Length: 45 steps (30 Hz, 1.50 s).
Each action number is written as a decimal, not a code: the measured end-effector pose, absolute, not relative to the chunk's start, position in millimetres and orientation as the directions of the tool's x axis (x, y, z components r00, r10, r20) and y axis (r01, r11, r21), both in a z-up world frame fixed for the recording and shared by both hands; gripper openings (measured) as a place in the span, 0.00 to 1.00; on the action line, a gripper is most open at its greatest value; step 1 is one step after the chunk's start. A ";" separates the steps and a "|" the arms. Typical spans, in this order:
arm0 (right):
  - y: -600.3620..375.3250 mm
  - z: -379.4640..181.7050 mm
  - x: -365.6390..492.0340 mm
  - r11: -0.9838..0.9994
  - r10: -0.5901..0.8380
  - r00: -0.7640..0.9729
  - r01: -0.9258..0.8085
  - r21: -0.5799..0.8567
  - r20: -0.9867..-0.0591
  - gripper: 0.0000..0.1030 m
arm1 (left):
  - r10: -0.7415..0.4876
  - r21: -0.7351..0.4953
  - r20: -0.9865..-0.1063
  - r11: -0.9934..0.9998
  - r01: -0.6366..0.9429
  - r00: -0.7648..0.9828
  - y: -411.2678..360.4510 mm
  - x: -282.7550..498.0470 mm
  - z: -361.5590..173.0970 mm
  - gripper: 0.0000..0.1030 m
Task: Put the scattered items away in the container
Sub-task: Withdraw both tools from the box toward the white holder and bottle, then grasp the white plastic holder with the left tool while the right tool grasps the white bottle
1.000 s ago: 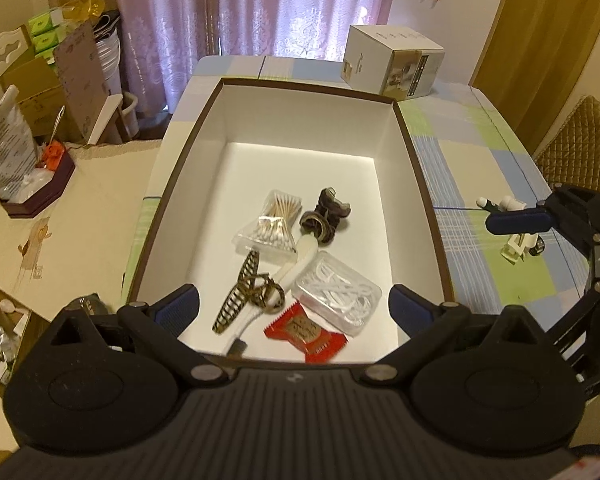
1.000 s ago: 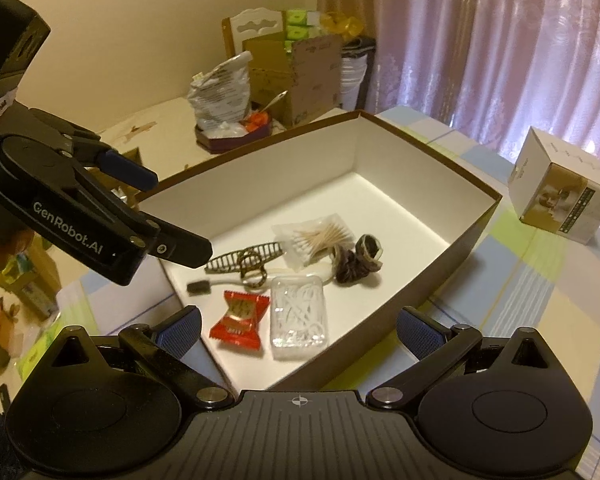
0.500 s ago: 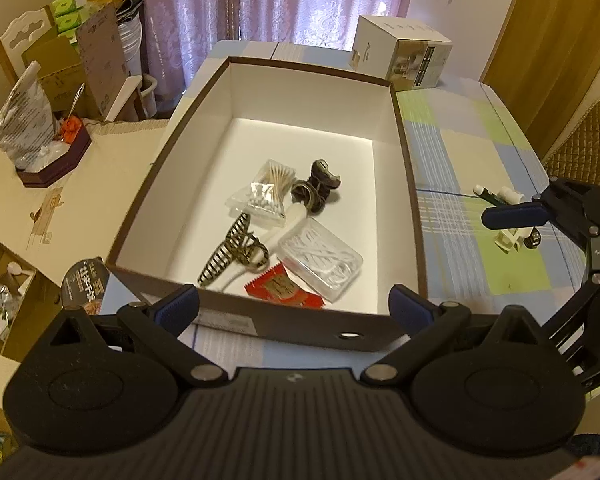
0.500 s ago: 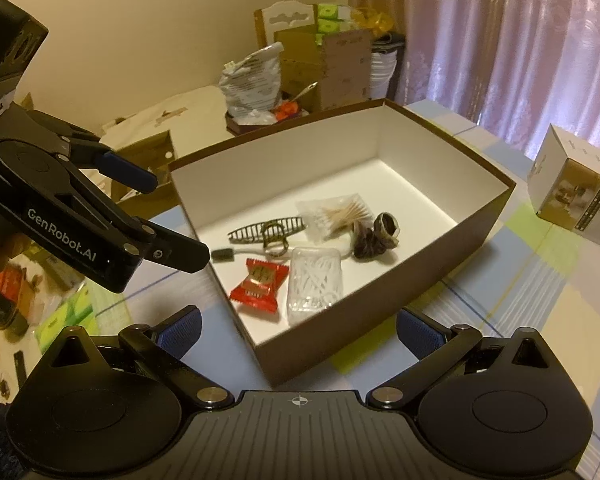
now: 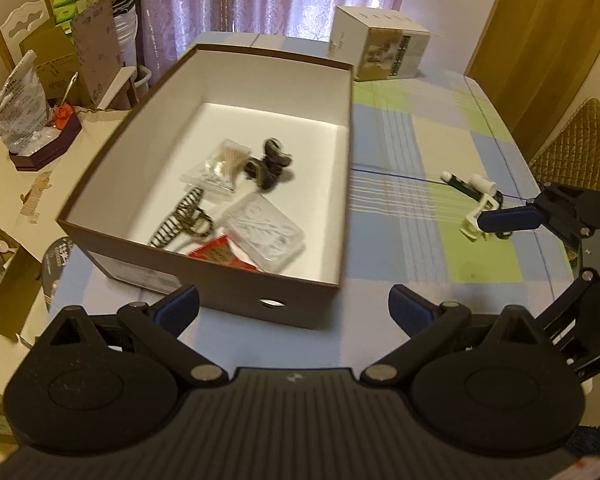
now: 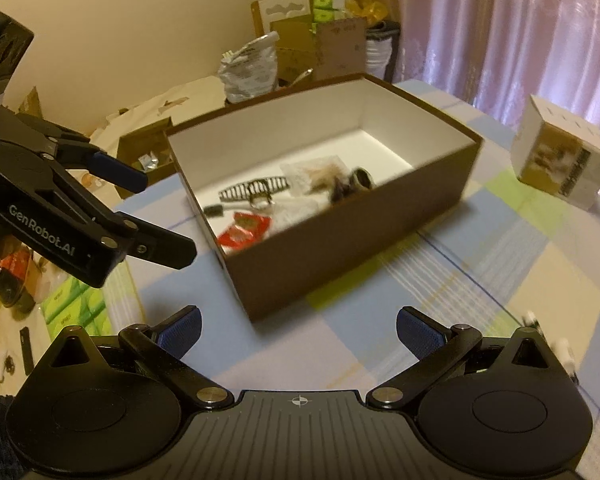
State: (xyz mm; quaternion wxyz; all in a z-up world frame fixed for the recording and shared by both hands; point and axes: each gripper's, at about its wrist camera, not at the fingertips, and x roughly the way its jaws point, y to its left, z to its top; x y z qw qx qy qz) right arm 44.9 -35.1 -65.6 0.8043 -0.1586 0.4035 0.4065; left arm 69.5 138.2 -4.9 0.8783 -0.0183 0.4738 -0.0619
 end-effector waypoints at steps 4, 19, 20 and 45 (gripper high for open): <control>-59.9 -69.2 40.7 0.644 0.510 0.350 -0.761 0.079 -0.786 0.98 | -0.140 -0.096 -0.835 0.989 0.110 0.532 114.7 63.3 -7.6 0.96; -169.9 -67.2 35.4 0.832 0.405 0.457 -0.543 0.113 -0.792 0.98 | -0.245 -0.107 -0.830 0.951 0.289 0.501 17.9 76.5 -16.6 0.96; -176.2 -65.5 35.1 0.843 0.395 0.470 -0.526 0.109 -0.790 0.98 | -0.254 -0.107 -0.829 0.947 0.304 0.499 11.7 78.7 -17.6 0.96; -271.3 -110.4 75.4 0.978 0.196 0.559 -0.177 0.115 -0.806 0.98 | -0.387 -0.065 -0.815 0.801 0.596 0.432 -95.9 156.7 -86.1 0.86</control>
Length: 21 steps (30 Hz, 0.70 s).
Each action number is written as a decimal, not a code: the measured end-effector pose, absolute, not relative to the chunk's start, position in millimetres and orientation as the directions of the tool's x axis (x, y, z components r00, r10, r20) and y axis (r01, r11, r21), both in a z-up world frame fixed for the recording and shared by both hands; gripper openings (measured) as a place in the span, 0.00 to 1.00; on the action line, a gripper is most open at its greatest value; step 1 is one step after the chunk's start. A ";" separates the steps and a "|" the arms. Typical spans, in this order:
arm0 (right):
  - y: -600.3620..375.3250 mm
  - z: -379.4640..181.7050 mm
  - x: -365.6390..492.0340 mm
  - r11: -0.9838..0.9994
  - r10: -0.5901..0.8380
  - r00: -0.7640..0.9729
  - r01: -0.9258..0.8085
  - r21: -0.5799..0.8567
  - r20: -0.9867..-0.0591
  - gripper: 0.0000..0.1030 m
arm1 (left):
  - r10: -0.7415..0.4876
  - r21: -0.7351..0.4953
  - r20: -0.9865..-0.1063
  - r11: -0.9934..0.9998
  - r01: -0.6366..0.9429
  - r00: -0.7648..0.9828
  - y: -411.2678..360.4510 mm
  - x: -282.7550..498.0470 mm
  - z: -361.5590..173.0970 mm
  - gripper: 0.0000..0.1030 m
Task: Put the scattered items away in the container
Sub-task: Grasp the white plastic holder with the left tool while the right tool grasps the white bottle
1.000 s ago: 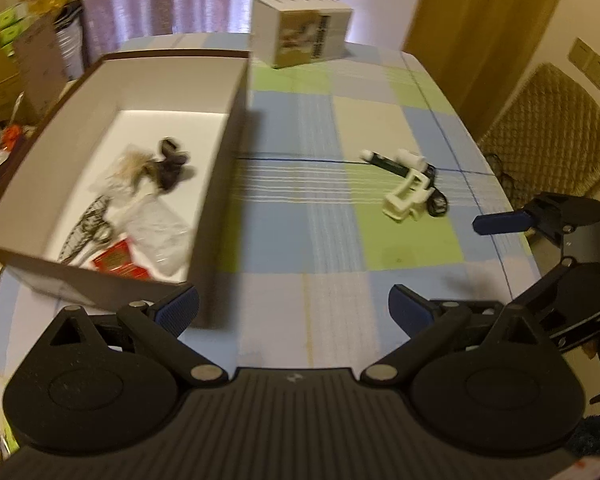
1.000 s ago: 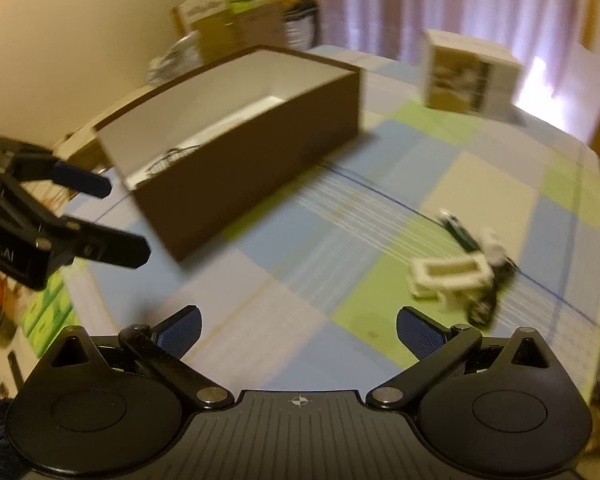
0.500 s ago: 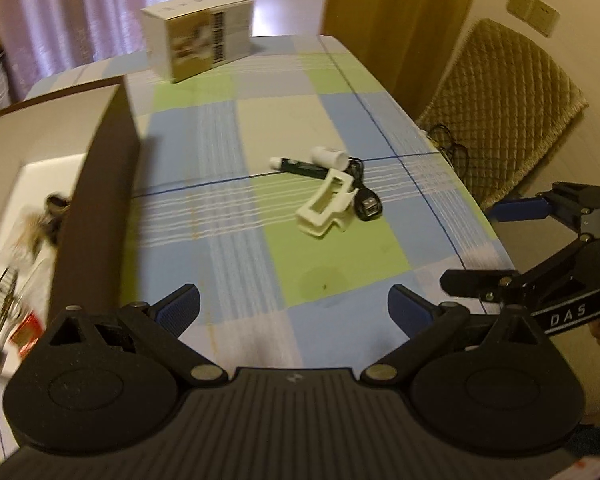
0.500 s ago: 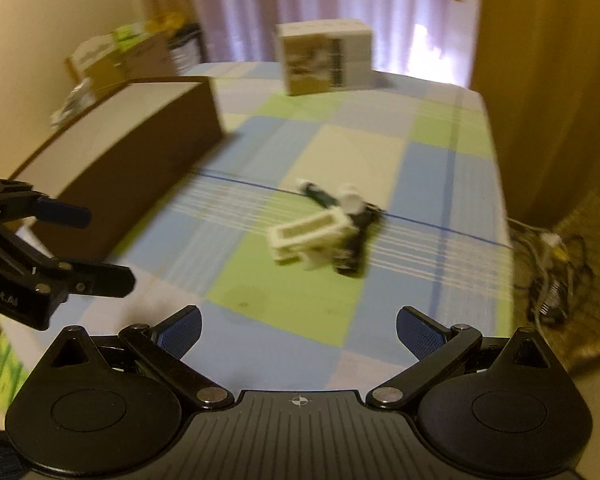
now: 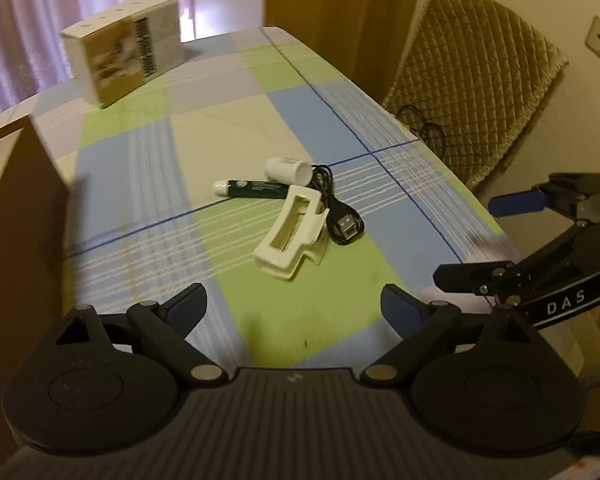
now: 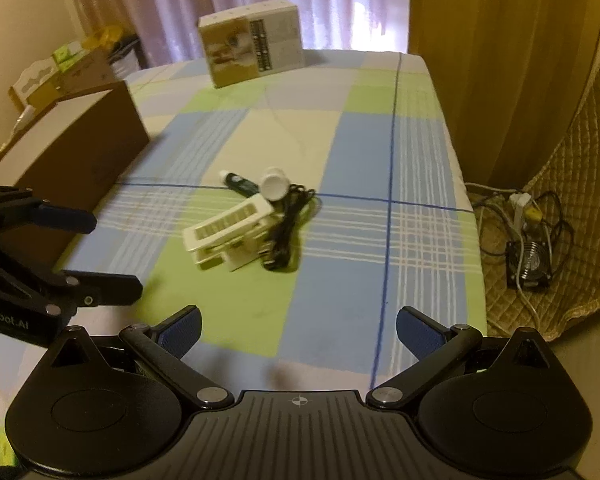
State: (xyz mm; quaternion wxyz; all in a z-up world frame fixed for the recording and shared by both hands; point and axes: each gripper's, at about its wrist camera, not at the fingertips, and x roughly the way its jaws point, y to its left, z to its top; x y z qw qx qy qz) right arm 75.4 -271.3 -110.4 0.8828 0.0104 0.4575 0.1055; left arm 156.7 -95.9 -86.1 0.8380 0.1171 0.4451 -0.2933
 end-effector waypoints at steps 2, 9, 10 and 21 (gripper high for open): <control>-274.4 -116.6 83.6 0.980 0.183 0.558 -0.171 0.104 -0.809 0.98 | -0.391 -0.061 -0.818 0.788 0.613 0.421 -101.7 164.9 -93.5 0.83; -278.9 -126.2 107.1 0.982 0.180 0.563 -0.151 0.113 -0.807 0.98 | -0.403 -0.046 -0.821 0.753 0.656 0.405 -117.9 193.4 -111.0 0.75; -279.0 -126.7 110.2 0.982 0.178 0.564 -0.148 0.113 -0.807 0.97 | -0.403 -0.042 -0.822 0.748 0.662 0.403 -120.6 196.9 -113.2 0.75; -293.9 -135.2 130.1 0.988 0.156 0.554 -0.099 0.122 -0.818 0.85 | -0.430 -0.035 -0.834 0.669 0.743 0.347 -144.0 225.8 -134.3 0.61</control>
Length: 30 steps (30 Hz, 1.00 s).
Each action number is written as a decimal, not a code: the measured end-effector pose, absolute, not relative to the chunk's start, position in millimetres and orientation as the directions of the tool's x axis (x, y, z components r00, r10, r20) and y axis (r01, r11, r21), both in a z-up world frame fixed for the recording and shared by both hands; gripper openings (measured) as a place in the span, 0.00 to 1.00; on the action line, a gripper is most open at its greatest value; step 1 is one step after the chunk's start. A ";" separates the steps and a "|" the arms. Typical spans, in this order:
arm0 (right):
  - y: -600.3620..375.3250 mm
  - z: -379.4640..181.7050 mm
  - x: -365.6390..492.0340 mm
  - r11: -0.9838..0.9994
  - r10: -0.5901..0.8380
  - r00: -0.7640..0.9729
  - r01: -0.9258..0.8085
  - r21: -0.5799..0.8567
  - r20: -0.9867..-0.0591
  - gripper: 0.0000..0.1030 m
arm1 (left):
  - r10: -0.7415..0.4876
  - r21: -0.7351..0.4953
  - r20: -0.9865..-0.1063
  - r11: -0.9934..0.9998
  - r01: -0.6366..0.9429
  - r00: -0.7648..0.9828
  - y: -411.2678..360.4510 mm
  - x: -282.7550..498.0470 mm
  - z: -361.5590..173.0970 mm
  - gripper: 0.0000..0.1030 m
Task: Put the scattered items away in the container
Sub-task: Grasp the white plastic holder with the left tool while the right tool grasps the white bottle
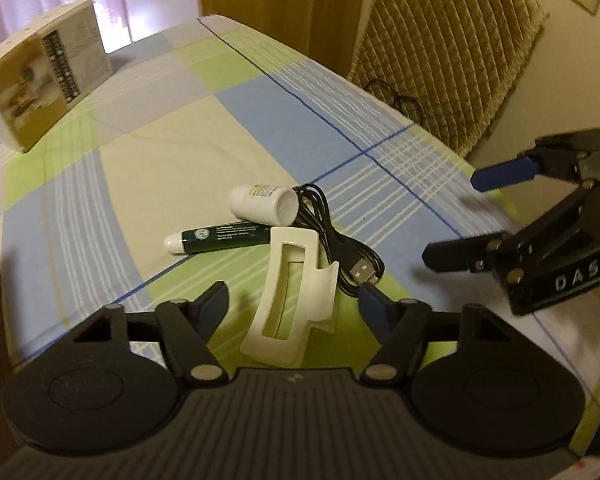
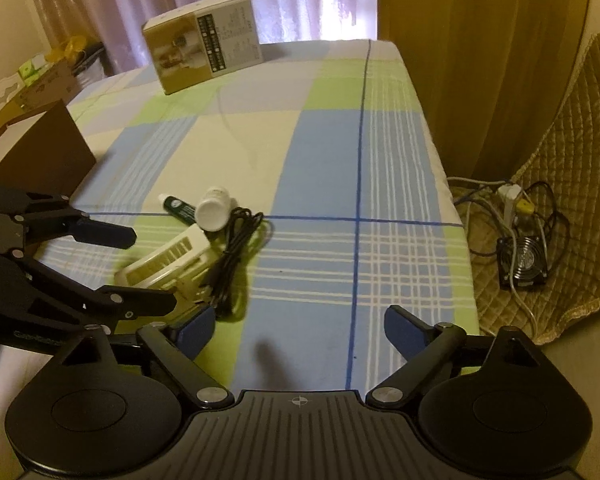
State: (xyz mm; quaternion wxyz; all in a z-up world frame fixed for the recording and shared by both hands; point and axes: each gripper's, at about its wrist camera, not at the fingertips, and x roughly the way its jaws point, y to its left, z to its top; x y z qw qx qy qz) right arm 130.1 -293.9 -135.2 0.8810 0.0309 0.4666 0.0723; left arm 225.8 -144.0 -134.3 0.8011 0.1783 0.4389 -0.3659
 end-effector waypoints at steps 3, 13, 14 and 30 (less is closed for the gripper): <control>-296.0 -137.5 132.3 0.988 0.154 0.550 -0.092 0.124 -0.821 0.81 | -0.428 -0.040 -0.843 0.654 0.755 0.327 -147.6 228.9 -140.3 0.52; -287.7 -139.9 143.0 0.981 0.192 0.543 -0.126 0.147 -0.817 0.69 | -0.416 -0.040 -0.849 0.664 0.746 0.325 -133.3 220.0 -144.2 0.35; -285.7 -140.2 144.8 0.980 0.198 0.543 -0.134 0.149 -0.816 0.68 | -0.407 -0.041 -0.851 0.680 0.732 0.331 -128.5 220.5 -144.2 0.35; -228.8 -146.2 204.5 0.939 0.270 0.567 -0.332 0.084 -0.778 0.44 | -0.237 -0.038 -0.876 0.902 0.430 0.421 -66.8 255.4 -140.8 0.35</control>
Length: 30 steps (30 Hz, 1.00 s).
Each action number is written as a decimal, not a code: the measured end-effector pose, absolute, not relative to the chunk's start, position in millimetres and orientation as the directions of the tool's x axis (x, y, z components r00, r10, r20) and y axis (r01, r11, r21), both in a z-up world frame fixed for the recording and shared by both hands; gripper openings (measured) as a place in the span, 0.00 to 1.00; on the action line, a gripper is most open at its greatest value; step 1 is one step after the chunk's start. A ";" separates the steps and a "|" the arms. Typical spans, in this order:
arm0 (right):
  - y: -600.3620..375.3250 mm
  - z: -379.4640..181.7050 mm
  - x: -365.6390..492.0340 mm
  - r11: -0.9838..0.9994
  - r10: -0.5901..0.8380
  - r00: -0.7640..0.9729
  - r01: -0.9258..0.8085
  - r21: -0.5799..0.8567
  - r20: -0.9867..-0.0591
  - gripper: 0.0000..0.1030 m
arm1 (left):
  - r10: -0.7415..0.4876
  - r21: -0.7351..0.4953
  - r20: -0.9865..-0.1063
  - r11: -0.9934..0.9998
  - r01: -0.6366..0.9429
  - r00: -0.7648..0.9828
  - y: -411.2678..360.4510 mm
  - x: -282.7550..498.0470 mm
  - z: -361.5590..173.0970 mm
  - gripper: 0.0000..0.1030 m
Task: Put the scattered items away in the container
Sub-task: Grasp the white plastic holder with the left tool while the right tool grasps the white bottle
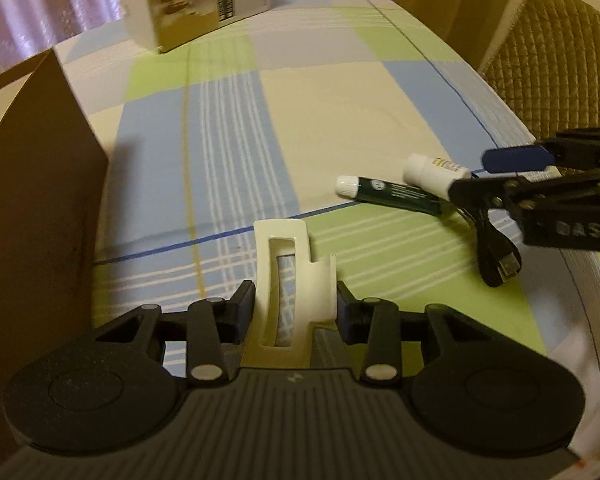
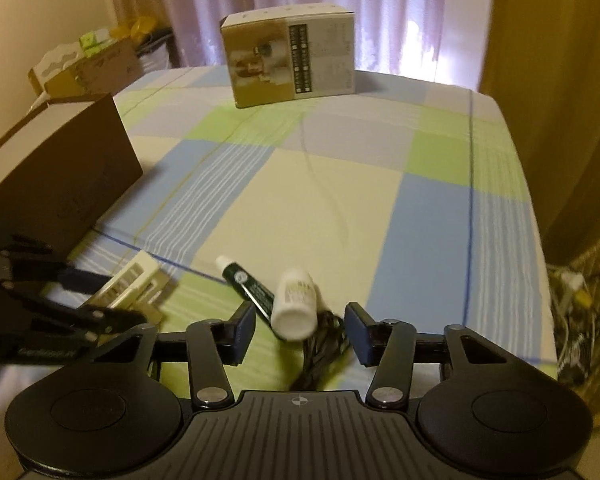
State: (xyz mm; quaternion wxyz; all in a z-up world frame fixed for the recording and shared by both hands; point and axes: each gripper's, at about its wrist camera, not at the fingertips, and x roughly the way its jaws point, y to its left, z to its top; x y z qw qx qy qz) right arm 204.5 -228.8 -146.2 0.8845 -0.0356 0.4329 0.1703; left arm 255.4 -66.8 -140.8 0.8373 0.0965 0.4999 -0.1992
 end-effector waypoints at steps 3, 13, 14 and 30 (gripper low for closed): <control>-223.1 -153.7 213.8 0.936 0.265 0.554 -0.343 0.073 -0.789 0.39 | -0.230 -0.038 -0.877 0.908 0.418 0.421 -61.8 255.4 -141.3 0.35; -217.0 -145.4 206.0 0.918 0.291 0.575 -0.393 0.054 -0.765 0.23 | -0.223 -0.036 -0.879 0.913 0.405 0.423 -59.2 252.0 -141.1 0.35; -217.9 -140.4 202.1 0.918 0.302 0.581 -0.392 0.065 -0.756 0.23 | -0.227 -0.040 -0.878 0.912 0.409 0.421 -59.1 250.7 -140.4 0.35; -206.7 -98.4 147.3 0.891 0.384 0.537 -0.428 0.151 -0.751 0.23 | -0.290 -0.088 -0.847 0.903 0.421 0.446 -48.1 213.7 -96.4 0.34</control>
